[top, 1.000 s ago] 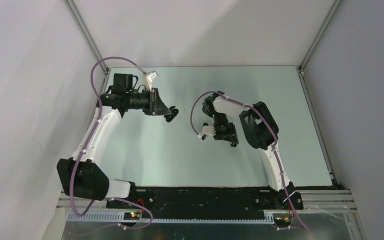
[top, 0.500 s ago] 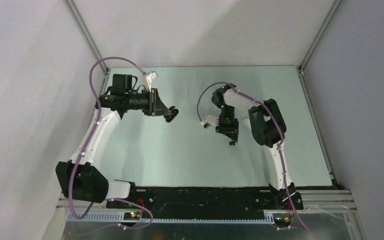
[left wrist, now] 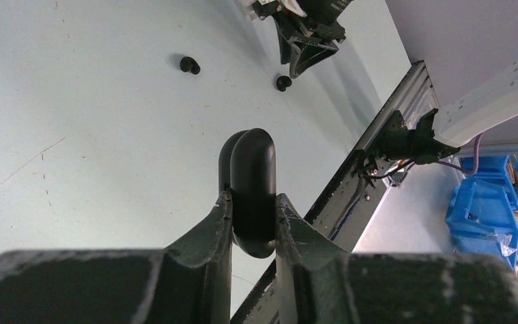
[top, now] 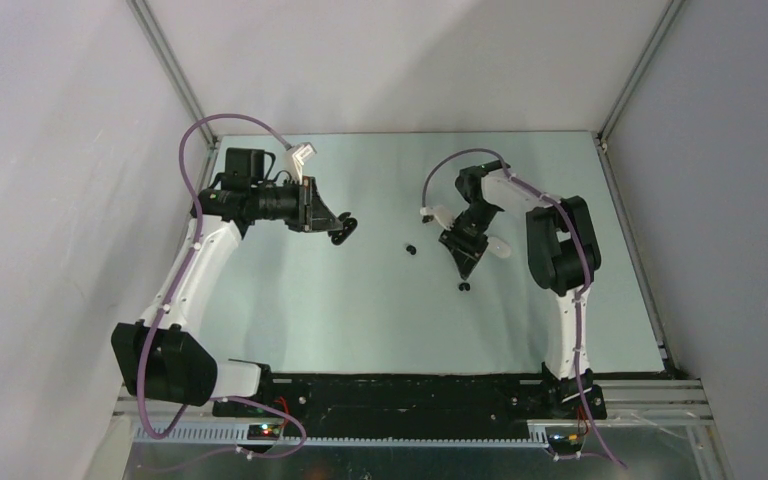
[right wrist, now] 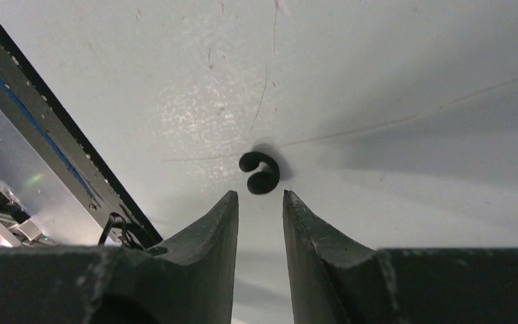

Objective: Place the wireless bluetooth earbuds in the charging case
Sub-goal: Pick up the earbud from the center of the board.

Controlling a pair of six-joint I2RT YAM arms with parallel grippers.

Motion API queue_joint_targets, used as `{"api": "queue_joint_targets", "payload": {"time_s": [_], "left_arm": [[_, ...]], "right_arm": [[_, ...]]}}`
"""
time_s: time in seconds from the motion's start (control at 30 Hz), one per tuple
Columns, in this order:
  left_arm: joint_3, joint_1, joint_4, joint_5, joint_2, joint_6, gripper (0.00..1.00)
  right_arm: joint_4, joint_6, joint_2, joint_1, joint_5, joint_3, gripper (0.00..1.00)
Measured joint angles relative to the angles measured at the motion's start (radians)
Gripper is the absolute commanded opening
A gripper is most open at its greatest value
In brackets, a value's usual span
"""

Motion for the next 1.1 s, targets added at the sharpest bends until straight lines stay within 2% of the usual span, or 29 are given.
{"api": "queue_joint_targets", "payload": {"time_s": [0.43,1.1], "left_arm": [[0.000,0.000,0.000,-0.001,0.000,0.000,0.00],[0.000,-0.003,0.000,-0.002,0.000,0.000,0.00]], "right_arm": [[0.127,-0.011,-0.027,0.026,0.006,-0.113,0.32],[0.190,-0.047,-0.101,0.006,0.016,-0.248,0.30]]}}
